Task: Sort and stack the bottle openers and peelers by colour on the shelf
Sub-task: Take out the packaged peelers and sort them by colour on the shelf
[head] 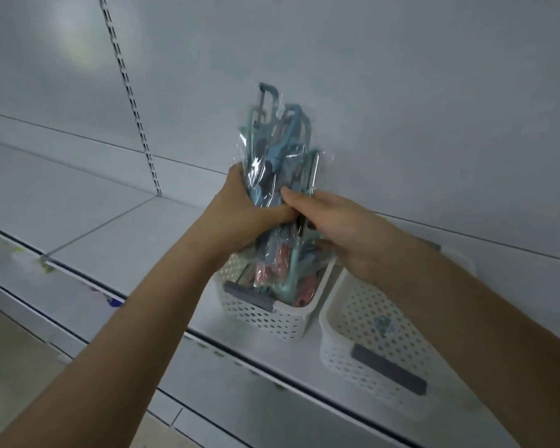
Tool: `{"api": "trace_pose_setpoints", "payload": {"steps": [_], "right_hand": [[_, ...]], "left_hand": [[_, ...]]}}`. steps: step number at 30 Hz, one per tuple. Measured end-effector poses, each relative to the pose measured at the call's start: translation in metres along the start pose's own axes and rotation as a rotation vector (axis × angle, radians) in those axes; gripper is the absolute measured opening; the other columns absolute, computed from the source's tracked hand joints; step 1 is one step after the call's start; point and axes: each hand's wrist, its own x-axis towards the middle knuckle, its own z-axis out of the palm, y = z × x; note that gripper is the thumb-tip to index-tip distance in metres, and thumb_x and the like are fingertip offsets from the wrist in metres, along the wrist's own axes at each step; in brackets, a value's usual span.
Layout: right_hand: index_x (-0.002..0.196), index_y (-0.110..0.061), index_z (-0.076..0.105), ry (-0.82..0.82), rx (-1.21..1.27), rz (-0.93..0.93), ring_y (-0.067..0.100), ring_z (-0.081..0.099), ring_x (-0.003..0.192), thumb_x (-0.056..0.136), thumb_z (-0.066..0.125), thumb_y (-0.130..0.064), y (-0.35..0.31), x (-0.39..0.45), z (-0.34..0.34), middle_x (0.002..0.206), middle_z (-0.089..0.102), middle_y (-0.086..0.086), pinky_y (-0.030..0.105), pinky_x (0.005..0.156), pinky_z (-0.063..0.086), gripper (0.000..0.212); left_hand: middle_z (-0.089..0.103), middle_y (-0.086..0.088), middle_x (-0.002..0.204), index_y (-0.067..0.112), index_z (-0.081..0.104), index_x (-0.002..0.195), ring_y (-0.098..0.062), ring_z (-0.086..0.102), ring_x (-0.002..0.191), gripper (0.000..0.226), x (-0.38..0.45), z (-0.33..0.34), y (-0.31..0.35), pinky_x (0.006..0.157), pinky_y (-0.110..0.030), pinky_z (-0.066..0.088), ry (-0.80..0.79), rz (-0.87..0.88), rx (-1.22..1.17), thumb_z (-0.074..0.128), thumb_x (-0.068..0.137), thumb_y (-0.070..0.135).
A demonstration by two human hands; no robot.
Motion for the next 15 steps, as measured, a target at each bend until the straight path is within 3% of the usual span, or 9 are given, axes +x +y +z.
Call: {"api": "trace_pose_setpoints", "payload": {"steps": [2,4,6,7,8,10,12,15], "right_hand": [[0.109,-0.022,0.070,-0.045,-0.032,0.054,0.014,0.070,0.097,0.089,0.063,-0.052,0.006,-0.004,-0.002,0.103,0.075,-0.003,0.025,0.072,0.053,0.036],[0.110,-0.021,0.071,-0.044,-0.036,0.084,0.016,0.065,0.107,0.092,0.062,-0.045,0.012,-0.010,-0.008,0.110,0.073,-0.001,0.028,0.090,0.048,0.032],[0.110,-0.020,0.070,0.016,-0.001,0.100,0.020,0.058,0.116,0.091,0.064,-0.039,0.017,-0.013,-0.018,0.118,0.068,0.001,0.039,0.109,0.037,0.028],[0.106,-0.018,0.070,0.058,0.037,0.110,0.019,0.056,0.113,0.090,0.065,-0.034,0.019,-0.017,-0.022,0.115,0.066,0.000,0.040,0.112,0.035,0.023],[0.100,-0.017,0.069,0.088,0.093,0.126,0.017,0.056,0.105,0.090,0.065,-0.028,0.020,-0.021,-0.026,0.107,0.065,0.000,0.038,0.112,0.036,0.015],[0.092,-0.013,0.064,0.082,0.216,0.185,0.019,0.060,0.096,0.091,0.063,-0.016,0.022,-0.028,-0.027,0.097,0.063,0.005,0.034,0.107,0.043,0.003],[0.092,-0.010,0.062,0.041,0.295,0.236,0.024,0.064,0.091,0.093,0.061,-0.011,0.019,-0.035,-0.022,0.091,0.063,0.011,0.036,0.101,0.050,0.002],[0.097,-0.005,0.065,-0.043,0.345,0.282,0.023,0.064,0.083,0.095,0.056,-0.012,0.011,-0.035,-0.015,0.083,0.067,0.012,0.033,0.092,0.055,0.011]], "left_hand": [[0.071,0.000,0.111,0.024,0.047,0.130,-0.015,0.074,0.088,0.074,-0.002,0.003,-0.011,0.074,-0.037,0.062,-0.071,-0.067,-0.010,0.089,0.069,0.032],[0.071,0.000,0.107,0.025,0.049,0.124,-0.015,0.074,0.084,0.064,-0.005,0.005,-0.018,0.072,-0.033,0.062,-0.081,-0.127,-0.002,0.086,0.073,0.031],[0.069,0.001,0.110,0.027,0.042,0.131,-0.018,0.074,0.087,0.076,-0.004,0.003,-0.025,0.078,-0.039,0.061,-0.077,-0.202,0.034,0.086,0.070,0.038],[0.069,0.001,0.111,0.028,0.041,0.133,-0.019,0.074,0.087,0.081,-0.003,0.002,-0.027,0.081,-0.042,0.061,-0.085,-0.231,0.073,0.087,0.068,0.043],[0.070,0.002,0.110,0.028,0.042,0.132,-0.018,0.074,0.085,0.080,-0.001,0.000,-0.028,0.081,-0.042,0.060,-0.094,-0.246,0.107,0.086,0.067,0.046],[0.072,0.003,0.101,0.029,0.051,0.117,-0.014,0.074,0.078,0.056,-0.001,-0.002,-0.024,0.074,-0.032,0.060,-0.132,-0.257,0.156,0.082,0.073,0.045],[0.073,0.003,0.094,0.030,0.053,0.106,-0.011,0.074,0.073,0.038,-0.001,-0.001,-0.022,0.066,-0.025,0.058,-0.199,-0.278,0.218,0.078,0.079,0.043],[0.073,-0.003,0.108,0.024,0.047,0.127,-0.020,0.075,0.088,0.068,-0.001,-0.003,-0.023,0.082,-0.038,0.060,-0.328,-0.334,0.222,0.080,0.074,0.051]]}}
